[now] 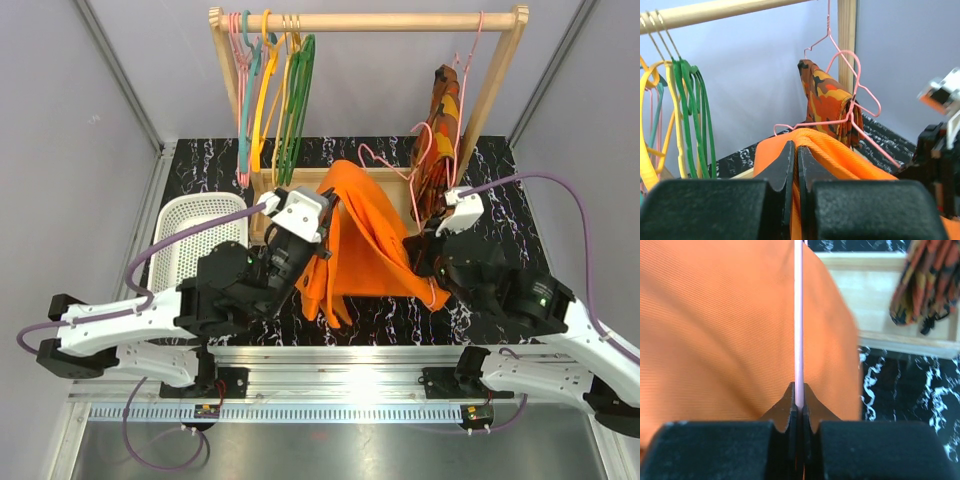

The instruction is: Remove the trousers from the hanger

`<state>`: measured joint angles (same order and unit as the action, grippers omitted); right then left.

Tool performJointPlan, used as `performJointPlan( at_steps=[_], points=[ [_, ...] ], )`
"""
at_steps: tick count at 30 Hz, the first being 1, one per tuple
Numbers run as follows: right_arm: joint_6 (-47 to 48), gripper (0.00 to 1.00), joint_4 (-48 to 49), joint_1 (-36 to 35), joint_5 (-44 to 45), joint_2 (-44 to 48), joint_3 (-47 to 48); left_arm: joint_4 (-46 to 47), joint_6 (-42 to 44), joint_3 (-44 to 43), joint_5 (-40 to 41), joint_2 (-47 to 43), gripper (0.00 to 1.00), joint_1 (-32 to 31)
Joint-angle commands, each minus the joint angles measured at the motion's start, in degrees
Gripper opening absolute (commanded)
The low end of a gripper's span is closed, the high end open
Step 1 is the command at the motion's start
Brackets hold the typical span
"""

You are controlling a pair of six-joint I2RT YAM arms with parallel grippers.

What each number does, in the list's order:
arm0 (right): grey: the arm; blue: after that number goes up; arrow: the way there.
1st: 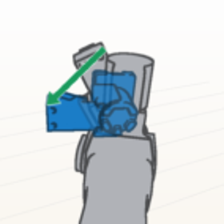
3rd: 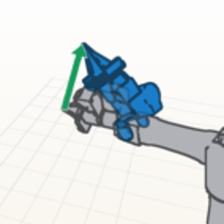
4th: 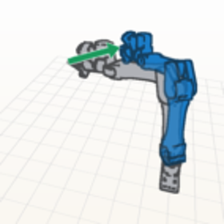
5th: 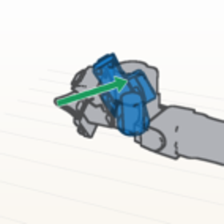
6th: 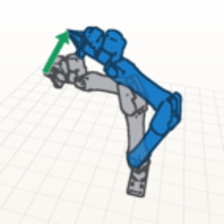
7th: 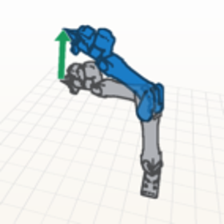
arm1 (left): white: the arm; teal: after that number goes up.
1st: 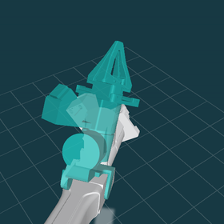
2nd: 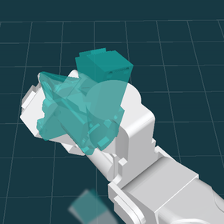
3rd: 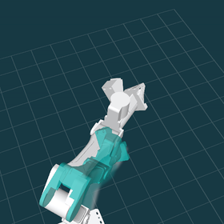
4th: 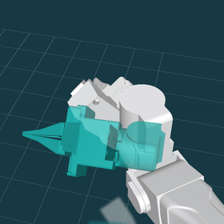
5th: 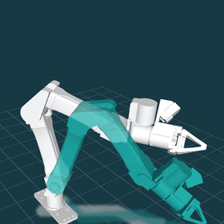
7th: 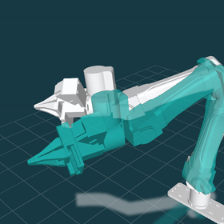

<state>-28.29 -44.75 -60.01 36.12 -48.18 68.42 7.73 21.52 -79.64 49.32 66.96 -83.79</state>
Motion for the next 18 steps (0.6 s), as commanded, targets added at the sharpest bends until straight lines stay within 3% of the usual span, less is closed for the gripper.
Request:
performJointPlan(
  at_steps=[1, 9, 18],
  points=[
    [3.8, 0.00, 5.1, -0.2, -2.0, -1.6, 8.1, 11.9, -4.3, 7.5, -1.8, -3.1, 0.00, 0.4],
    [5.3, 0.00, 4.1, -0.1, -6.1, -9.4, 22.1, 16.4, -8.3, 17.2, 2.4, -3.2, 0.01, 0.5],
    [7.5, 0.00, -1.6, -0.1, -4.0, -17.5, 38.2, 19.9, -15.4, 28.3, 2.4, -2.4, 0.01, 0.3]
  ],
)
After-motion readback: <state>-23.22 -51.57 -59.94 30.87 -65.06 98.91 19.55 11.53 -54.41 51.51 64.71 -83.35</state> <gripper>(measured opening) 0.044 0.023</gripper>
